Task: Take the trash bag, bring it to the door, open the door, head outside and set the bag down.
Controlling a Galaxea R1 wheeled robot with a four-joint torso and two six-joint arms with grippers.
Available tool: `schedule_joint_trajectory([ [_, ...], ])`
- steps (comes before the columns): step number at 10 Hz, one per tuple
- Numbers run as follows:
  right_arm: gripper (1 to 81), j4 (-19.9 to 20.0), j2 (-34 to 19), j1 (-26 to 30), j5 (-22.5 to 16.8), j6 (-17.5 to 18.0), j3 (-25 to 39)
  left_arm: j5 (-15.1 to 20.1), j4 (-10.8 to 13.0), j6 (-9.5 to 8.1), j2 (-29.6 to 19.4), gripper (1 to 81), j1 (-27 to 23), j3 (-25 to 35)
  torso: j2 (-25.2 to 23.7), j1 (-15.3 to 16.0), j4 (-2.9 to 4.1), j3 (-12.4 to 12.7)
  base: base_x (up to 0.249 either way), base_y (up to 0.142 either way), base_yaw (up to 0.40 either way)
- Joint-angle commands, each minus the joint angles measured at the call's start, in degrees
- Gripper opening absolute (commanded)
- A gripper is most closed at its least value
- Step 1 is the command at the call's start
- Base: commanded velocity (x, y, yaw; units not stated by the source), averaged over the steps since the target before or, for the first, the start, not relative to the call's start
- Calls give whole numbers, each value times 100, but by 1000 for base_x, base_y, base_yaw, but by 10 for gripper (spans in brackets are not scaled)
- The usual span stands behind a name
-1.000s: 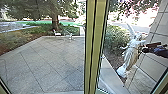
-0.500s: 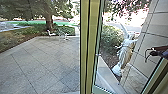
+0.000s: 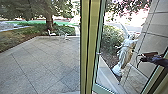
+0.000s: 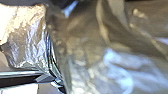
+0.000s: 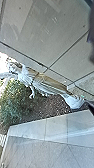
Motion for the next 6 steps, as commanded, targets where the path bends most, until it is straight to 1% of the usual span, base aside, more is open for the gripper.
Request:
schedule_joint_trajectory([
  [1,811,325,-410,391,-463,-5,422,638,-56,46,-20,10,-178,37,0,0,0,0,0,0,0],
  [2,811,475,-542,31,-516,4,721,629,-47,55,-11,10,-178,37,0,2,0,0,0,0,0],
  [4,811,907,-859,-717,-622,4,1382,629,-30,63,-20,10,-178,37,0,2,0,0,0,0,0],
  [5,811,1047,-1060,-1094,-692,-5,1819,629,-30,72,-20,10,-178,37,0,2,0,0,0,0,0],
  [6,811,1170,-1236,-1446,-849,4,2276,629,-21,72,-11,10,-186,37,0,2,0,0,0,0,0],
])
